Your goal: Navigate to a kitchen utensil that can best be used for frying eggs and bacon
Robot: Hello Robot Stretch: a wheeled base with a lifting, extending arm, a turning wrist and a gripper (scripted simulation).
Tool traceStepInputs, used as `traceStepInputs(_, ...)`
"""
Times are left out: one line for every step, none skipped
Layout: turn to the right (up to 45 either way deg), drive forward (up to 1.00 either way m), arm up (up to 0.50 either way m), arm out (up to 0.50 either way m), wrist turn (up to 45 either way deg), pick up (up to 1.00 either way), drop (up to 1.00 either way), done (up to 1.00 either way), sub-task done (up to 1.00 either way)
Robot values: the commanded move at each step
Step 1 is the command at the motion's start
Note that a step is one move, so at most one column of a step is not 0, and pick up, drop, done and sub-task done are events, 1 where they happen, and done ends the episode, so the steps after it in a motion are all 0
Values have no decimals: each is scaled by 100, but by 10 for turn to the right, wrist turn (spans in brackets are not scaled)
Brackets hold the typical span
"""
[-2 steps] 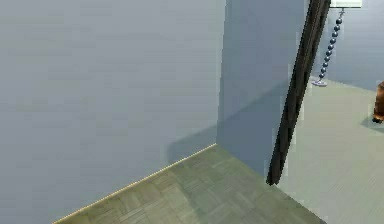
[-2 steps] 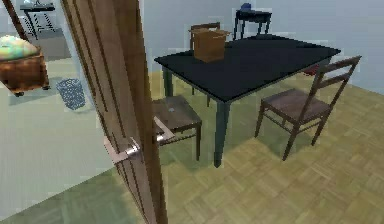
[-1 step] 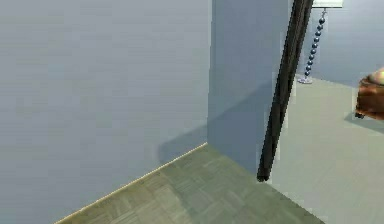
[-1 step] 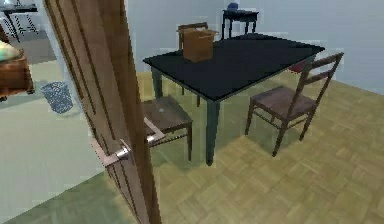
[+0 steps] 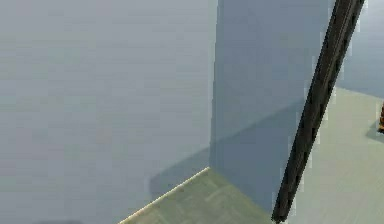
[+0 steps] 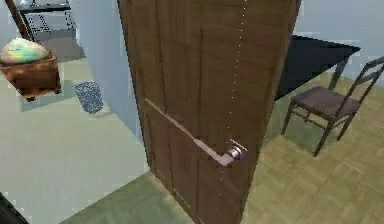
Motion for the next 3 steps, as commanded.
traceStepInputs(450,0,0,0,0,0,0,0,0)
traceStepInputs(30,0,0,0,0,0,0,0,0)
traceStepInputs(0,100,0,0,0,0,0,0,0)
